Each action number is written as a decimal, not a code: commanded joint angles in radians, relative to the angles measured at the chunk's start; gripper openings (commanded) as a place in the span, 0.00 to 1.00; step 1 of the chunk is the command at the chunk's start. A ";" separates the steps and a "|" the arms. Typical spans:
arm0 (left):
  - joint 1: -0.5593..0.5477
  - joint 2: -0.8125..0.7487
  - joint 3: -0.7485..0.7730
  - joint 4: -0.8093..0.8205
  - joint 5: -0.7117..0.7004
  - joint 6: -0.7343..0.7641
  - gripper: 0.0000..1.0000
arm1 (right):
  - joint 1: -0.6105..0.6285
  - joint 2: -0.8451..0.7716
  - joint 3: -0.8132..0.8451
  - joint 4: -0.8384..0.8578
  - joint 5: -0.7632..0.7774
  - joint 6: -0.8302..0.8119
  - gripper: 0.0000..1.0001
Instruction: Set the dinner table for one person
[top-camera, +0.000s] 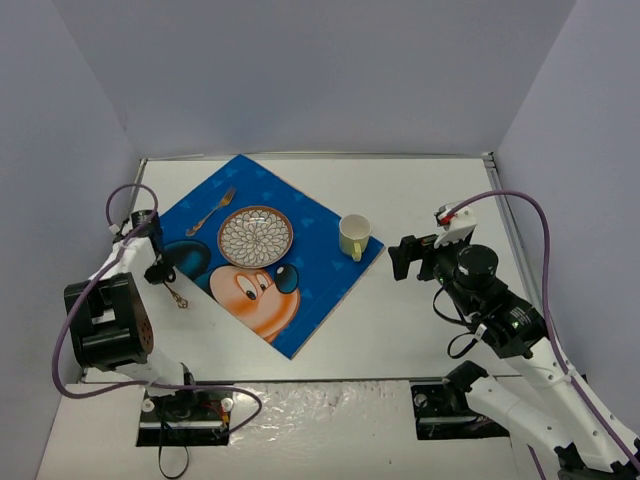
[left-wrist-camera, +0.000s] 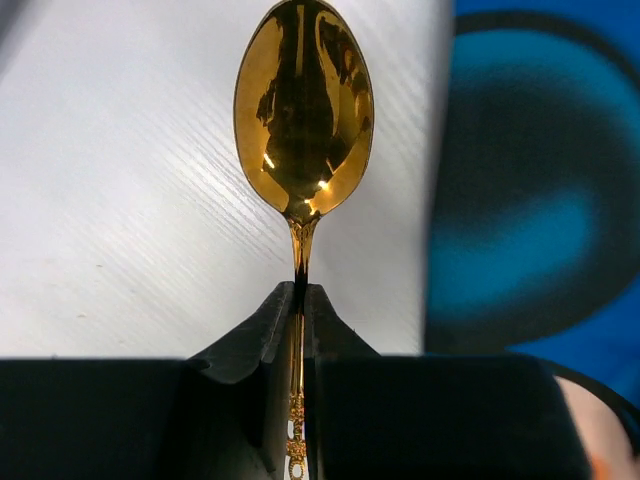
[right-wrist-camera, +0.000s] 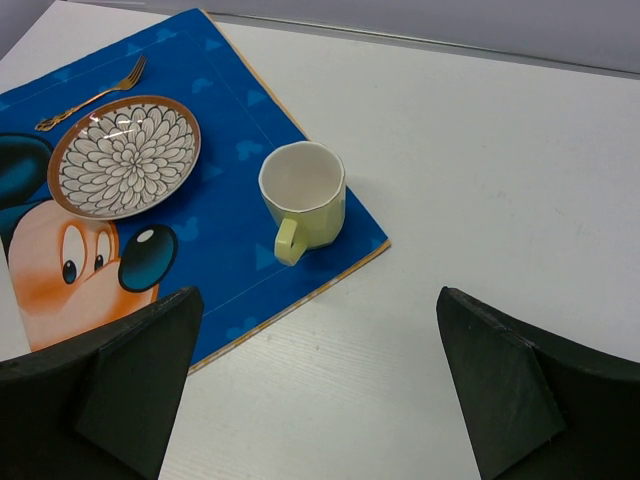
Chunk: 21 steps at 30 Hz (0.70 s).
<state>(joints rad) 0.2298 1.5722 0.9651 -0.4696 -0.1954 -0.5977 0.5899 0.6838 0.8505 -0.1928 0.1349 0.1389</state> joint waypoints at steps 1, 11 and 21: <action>-0.056 -0.164 0.160 -0.069 0.007 0.120 0.00 | -0.004 -0.003 0.038 0.047 0.010 -0.022 1.00; -0.625 -0.126 0.355 -0.087 0.095 0.338 0.00 | -0.004 0.000 0.076 0.046 0.027 -0.055 1.00; -0.982 0.116 0.424 0.017 0.113 0.417 0.00 | -0.004 -0.004 0.101 0.045 0.042 -0.042 1.00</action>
<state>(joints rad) -0.6854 1.6320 1.3269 -0.5130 -0.0821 -0.2340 0.5896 0.6792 0.8969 -0.2017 0.1505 0.1001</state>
